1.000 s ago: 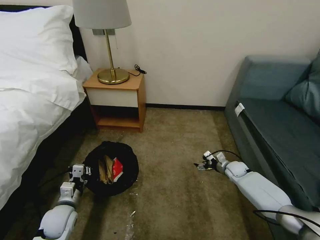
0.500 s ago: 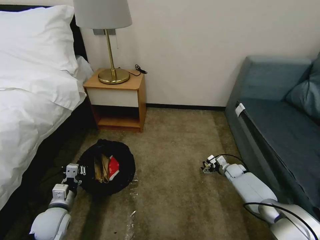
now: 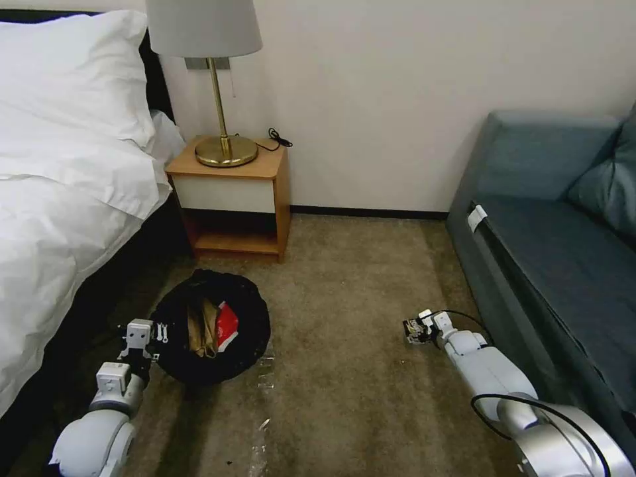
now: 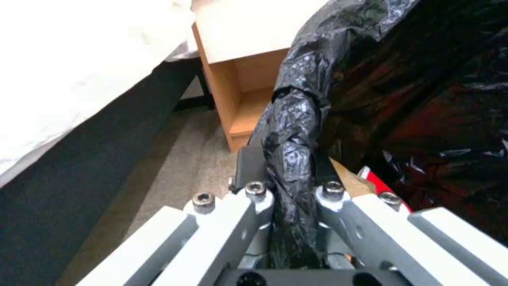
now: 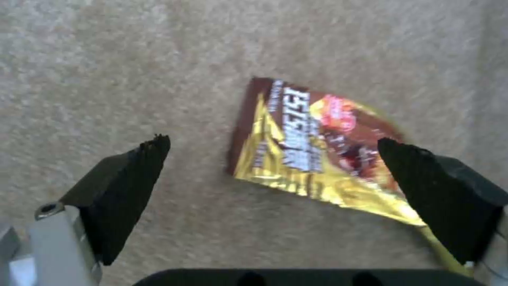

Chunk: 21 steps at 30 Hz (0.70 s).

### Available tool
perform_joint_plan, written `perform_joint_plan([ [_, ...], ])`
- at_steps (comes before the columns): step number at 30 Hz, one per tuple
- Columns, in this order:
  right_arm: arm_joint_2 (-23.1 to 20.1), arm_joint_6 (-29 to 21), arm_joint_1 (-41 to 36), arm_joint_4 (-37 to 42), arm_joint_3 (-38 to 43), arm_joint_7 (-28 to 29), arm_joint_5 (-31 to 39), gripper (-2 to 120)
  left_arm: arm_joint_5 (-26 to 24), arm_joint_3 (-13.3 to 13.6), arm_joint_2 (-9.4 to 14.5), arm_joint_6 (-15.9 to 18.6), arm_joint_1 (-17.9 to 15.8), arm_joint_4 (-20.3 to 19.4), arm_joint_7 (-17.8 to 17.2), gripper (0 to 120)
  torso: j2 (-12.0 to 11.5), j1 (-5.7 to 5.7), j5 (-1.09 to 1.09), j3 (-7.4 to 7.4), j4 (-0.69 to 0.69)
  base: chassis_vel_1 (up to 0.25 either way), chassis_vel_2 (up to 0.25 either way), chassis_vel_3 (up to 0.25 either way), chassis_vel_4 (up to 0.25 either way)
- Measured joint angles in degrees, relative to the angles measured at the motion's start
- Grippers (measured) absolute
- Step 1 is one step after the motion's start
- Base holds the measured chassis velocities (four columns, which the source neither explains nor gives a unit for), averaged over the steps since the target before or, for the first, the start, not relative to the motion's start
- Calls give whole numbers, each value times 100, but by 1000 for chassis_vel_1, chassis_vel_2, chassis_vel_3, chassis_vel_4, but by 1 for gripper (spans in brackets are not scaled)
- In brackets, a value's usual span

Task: Pick up the trash bin, then pick up the garbage on the floor and place it into the trash bin.

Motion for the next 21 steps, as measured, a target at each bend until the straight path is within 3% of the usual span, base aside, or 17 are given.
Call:
perform_joint_plan([
  [8, 210, -136, 36, -256, 567, 162, -338, 100, -81, -81, 18, -141, 79, -113, 82, 3, -1, 0, 0, 0, 0, 0, 0, 0, 0],
  [15, 366, -250, 32, -337, 921, 437, -518, 100, -180, -368, 75, -512, 233, -71, 285, 3, -1, 0, 1, 0, 3, 0, 0, 0, 0],
  [21, 375, -286, 22, -350, 957, 482, -587, 100, -229, -339, 63, -568, 139, -30, 303, 3, -1, 0, 0, 0, -1, 0, 0, 0, 0],
])
